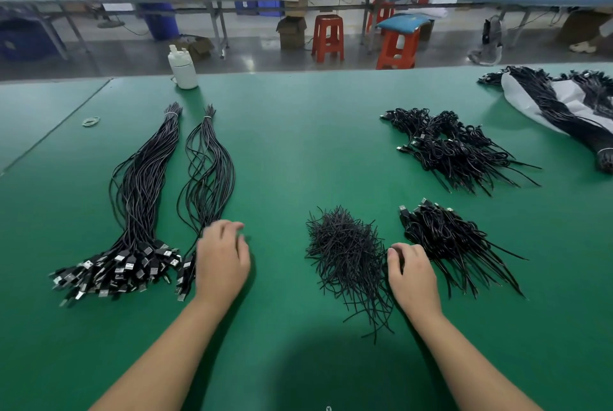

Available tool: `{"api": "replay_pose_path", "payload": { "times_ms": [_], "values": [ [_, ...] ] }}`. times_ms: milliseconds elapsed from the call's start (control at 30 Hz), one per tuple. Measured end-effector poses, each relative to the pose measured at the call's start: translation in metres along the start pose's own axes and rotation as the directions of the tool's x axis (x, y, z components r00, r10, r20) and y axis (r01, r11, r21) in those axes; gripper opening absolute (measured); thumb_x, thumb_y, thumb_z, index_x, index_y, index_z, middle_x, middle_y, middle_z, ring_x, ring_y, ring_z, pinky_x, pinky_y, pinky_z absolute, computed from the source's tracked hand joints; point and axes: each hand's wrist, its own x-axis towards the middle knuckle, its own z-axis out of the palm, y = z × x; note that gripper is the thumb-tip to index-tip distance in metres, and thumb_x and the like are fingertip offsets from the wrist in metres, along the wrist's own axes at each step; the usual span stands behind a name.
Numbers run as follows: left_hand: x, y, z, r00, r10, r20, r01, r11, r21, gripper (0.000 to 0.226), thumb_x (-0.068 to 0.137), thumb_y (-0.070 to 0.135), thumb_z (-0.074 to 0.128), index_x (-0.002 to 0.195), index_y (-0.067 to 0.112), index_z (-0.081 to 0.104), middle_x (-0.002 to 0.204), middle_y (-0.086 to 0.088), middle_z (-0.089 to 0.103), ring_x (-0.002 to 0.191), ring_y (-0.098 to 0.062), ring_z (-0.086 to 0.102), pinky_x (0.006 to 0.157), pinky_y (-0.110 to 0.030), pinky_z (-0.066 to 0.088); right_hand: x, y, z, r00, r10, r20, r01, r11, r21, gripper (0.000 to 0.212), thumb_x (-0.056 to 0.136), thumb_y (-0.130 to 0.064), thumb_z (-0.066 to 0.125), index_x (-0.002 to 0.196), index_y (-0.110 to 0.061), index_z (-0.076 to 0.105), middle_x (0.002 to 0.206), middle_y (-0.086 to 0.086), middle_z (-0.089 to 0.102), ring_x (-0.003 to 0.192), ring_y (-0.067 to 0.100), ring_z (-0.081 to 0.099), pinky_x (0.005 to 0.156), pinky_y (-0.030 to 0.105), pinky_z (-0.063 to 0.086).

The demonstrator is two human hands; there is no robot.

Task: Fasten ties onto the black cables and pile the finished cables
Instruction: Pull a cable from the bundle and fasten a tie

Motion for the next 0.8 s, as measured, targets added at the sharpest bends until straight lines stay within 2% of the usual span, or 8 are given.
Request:
{"api": "replay_pose_path", "payload": {
  "times_ms": [33,100,167,200,300,500,667,800],
  "values": [
    [0.012,-0.007,-0.006,0.997,-0.074,-0.001,0.074,0.995,0.063,0.028,0.092,0.014,0.059,0.118,0.005,0.064,0.113,-0.009,0.06,0.1,-0.018,0.049,0.085,-0.035,0.041,0.0,0.0,0.0,1.0,-0.001,-0.001,0.001,1.0,-0.001,0.028,0.102,-0.034,0.043,0.114,-0.017,0.062,0.104,-0.009,0.053,0.094,0.01,0.053,0.08,0.026,0.041],
    [0.033,-0.023,-0.016,0.952,-0.282,0.118,0.243,0.932,0.268,0.037,0.098,0.028,0.05,0.127,0.006,0.057,0.127,-0.015,0.055,0.112,-0.029,0.047,0.091,-0.044,0.041,0.0,-0.001,0.0,1.0,-0.005,-0.001,0.005,1.0,-0.004,0.028,0.103,-0.033,0.043,0.114,-0.016,0.063,0.103,-0.008,0.053,0.093,0.01,0.053,0.079,0.026,0.041],
    [0.044,-0.036,-0.023,0.849,-0.441,0.292,0.279,0.842,0.462,0.04,0.102,0.038,0.04,0.125,0.009,0.055,0.129,-0.015,0.055,0.118,-0.033,0.047,0.097,-0.045,0.04,0.0,-0.001,0.0,1.0,-0.011,-0.005,0.011,1.0,-0.005,0.028,0.103,-0.032,0.043,0.112,-0.016,0.064,0.102,-0.007,0.054,0.092,0.011,0.053,0.078,0.026,0.04],
    [0.047,-0.042,-0.025,0.807,-0.47,0.357,0.264,0.828,0.494,0.039,0.103,0.039,0.039,0.12,0.01,0.056,0.122,-0.012,0.059,0.114,-0.032,0.051,0.097,-0.044,0.042,0.0,-0.001,-0.001,1.0,-0.009,-0.007,0.009,1.0,-0.005,0.028,0.103,-0.032,0.043,0.112,-0.016,0.064,0.101,-0.008,0.054,0.091,0.011,0.053,0.077,0.026,0.04],
    [0.049,-0.053,-0.027,0.795,-0.468,0.385,0.31,0.86,0.405,0.028,0.101,0.038,0.049,0.108,0.013,0.06,0.1,-0.005,0.066,0.096,-0.027,0.06,0.092,-0.04,0.047,-0.001,-0.002,-0.001,1.0,-0.001,-0.004,0.001,1.0,-0.01,0.027,0.103,-0.032,0.044,0.111,-0.017,0.064,0.101,-0.008,0.054,0.091,0.01,0.054,0.077,0.026,0.04],
    [0.046,-0.049,-0.034,0.839,-0.457,0.295,0.373,0.878,0.3,0.014,0.098,0.029,0.058,0.101,0.015,0.061,0.095,-0.005,0.067,0.089,-0.027,0.061,0.082,-0.04,0.053,-0.002,-0.002,-0.001,1.0,-0.008,-0.014,0.007,1.0,-0.02,0.028,0.103,-0.031,0.044,0.111,-0.016,0.066,0.1,-0.008,0.053,0.089,0.009,0.053,0.076,0.025,0.039],
    [0.046,-0.043,-0.034,0.868,-0.409,0.281,0.314,0.891,0.327,0.023,0.102,0.028,0.049,0.109,0.009,0.06,0.089,-0.005,0.064,0.081,-0.027,0.06,0.067,-0.035,0.049,-0.002,-0.003,-0.001,1.0,-0.006,-0.006,0.006,1.0,-0.023,0.026,0.102,-0.032,0.045,0.111,-0.018,0.065,0.101,-0.009,0.053,0.09,0.009,0.054,0.076,0.025,0.041],
    [0.046,-0.031,-0.032,0.869,-0.358,0.341,0.227,0.901,0.369,0.021,0.103,0.027,0.045,0.107,0.012,0.059,0.089,-0.004,0.065,0.081,-0.026,0.059,0.065,-0.033,0.045,-0.002,-0.004,-0.001,1.0,-0.002,-0.001,0.002,1.0,-0.022,0.025,0.102,-0.033,0.047,0.11,-0.019,0.065,0.101,-0.009,0.054,0.089,0.008,0.054,0.074,0.025,0.042]
  ]
}}
